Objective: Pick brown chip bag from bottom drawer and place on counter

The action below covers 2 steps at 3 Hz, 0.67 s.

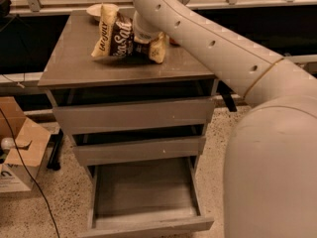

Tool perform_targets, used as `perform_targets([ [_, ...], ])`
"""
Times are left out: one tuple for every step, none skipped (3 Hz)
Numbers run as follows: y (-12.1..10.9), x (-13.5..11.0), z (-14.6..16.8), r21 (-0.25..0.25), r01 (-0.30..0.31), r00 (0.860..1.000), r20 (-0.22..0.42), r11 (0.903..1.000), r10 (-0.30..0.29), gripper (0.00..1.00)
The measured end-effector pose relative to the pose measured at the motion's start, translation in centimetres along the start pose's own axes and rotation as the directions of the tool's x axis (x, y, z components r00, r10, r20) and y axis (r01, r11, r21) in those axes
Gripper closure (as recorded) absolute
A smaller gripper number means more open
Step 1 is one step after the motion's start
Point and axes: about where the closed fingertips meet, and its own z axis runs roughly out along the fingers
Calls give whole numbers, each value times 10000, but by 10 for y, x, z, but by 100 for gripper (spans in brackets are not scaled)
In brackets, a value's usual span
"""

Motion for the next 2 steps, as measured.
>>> perform_targets([
  [-1, 4, 8, -32, -84, 9999, -60, 10000, 84, 11],
  [-1, 4, 8, -32, -84, 9999, -60, 10000, 84, 0],
])
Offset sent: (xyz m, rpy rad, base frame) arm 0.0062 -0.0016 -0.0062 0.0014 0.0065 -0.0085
